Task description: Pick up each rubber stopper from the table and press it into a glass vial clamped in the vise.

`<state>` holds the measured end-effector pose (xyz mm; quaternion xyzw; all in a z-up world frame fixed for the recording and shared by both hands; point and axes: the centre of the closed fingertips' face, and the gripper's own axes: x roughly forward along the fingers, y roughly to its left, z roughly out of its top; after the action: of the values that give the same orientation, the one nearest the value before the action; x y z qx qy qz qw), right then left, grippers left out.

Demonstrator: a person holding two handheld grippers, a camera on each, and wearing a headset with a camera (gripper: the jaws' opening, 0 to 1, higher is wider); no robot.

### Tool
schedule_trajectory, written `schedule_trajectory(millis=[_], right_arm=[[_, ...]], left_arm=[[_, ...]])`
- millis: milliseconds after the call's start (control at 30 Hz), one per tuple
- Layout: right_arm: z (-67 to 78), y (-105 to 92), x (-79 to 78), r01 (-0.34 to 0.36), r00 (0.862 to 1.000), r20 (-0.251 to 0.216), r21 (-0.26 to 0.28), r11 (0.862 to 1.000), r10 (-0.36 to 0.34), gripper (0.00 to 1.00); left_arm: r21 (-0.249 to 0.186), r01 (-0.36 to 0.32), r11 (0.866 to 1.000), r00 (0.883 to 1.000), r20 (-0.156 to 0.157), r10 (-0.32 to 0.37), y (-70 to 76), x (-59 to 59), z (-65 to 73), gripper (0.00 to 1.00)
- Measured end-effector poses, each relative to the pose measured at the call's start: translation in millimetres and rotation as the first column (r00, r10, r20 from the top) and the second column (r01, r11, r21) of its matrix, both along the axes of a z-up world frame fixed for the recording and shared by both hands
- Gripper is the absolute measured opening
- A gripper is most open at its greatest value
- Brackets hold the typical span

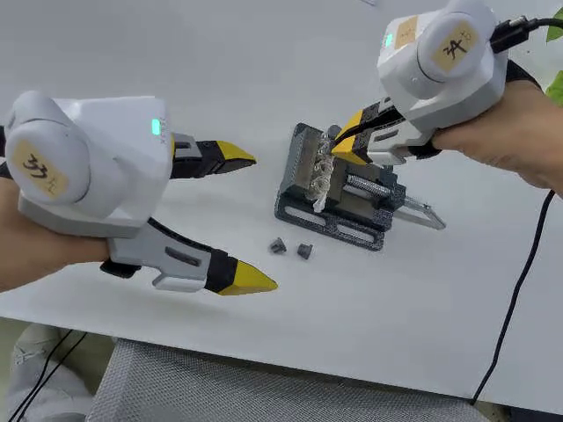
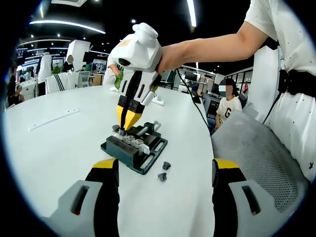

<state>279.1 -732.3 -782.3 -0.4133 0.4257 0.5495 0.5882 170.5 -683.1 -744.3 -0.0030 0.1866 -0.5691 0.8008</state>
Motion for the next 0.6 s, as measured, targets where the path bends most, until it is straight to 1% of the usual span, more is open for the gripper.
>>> schedule_trajectory(millis=[467,600], right_arm=[[-0.6,2.4,-0.7,-0.025,1.000,-0.007,-0.021,0.999,0.024,0.02],[-0.8,2.4,-0.4,-0.027,1.000,-0.009,-0.025,0.999,0.027,0.03]], left_arm=[[-0.007,-0.002,1.000,1.000,0.001,0.002,-1.5,1.2,0.8,0.76],[-0.003,0.000,1.000,1.000,0.001,0.000,-1.5,1.1,-0.4,0.77]])
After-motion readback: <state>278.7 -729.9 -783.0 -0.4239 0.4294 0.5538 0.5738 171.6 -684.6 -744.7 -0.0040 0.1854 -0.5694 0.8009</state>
